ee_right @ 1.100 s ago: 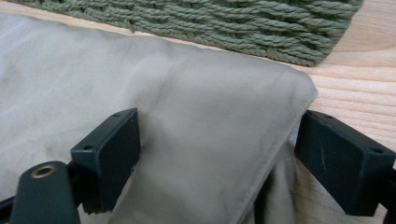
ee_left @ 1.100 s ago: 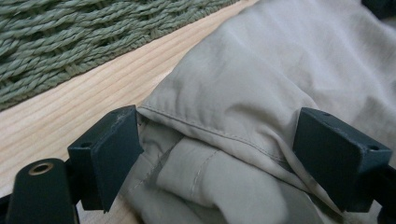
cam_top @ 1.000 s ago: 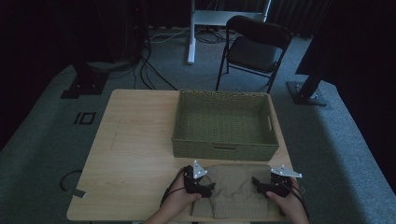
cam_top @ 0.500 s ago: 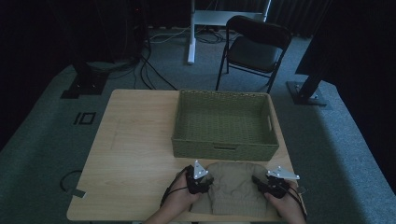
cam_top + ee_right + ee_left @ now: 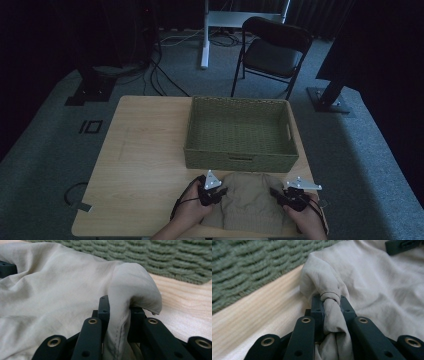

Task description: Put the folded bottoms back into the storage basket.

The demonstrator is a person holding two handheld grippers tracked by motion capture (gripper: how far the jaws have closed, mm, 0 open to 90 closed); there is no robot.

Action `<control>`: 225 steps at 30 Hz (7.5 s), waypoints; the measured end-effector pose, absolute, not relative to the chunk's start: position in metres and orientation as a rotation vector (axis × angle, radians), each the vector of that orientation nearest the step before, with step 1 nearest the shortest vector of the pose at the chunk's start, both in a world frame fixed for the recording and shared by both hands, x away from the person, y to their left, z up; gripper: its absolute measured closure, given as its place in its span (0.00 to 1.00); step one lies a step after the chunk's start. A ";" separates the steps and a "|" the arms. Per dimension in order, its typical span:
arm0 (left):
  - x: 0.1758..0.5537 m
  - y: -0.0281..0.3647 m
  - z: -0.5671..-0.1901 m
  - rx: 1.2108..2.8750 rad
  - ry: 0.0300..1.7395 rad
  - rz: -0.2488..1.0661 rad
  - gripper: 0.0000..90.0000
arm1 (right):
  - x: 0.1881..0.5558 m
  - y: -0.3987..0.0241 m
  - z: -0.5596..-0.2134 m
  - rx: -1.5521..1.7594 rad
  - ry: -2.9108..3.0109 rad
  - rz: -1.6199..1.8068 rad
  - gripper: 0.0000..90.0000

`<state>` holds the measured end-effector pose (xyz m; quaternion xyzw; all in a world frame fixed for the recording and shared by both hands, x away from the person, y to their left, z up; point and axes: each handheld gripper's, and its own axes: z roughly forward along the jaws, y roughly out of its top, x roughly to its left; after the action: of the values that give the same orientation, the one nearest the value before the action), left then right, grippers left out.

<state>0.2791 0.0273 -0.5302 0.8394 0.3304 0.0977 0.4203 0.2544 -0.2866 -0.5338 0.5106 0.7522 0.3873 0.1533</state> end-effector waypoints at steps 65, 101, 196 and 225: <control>0.380 0.050 -0.355 1.840 0.710 0.465 0.89 | 0.350 -0.278 -0.356 1.235 1.912 1.379 0.86; 0.480 0.041 -0.436 1.769 0.903 0.480 0.88 | 0.458 -0.268 -0.418 1.332 1.904 1.286 0.86; 0.402 0.068 -0.401 1.885 0.915 0.409 0.22 | 0.384 -0.271 -0.412 1.267 1.886 1.245 0.16; 0.337 0.087 -0.435 1.863 0.865 0.350 0.20 | 0.325 -0.284 -0.452 1.241 1.890 1.238 0.14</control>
<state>0.3368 0.0865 -0.4354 0.7719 0.3586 0.1449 0.5046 0.3254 -0.2843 -0.4517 0.4625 0.7043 0.4613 0.2782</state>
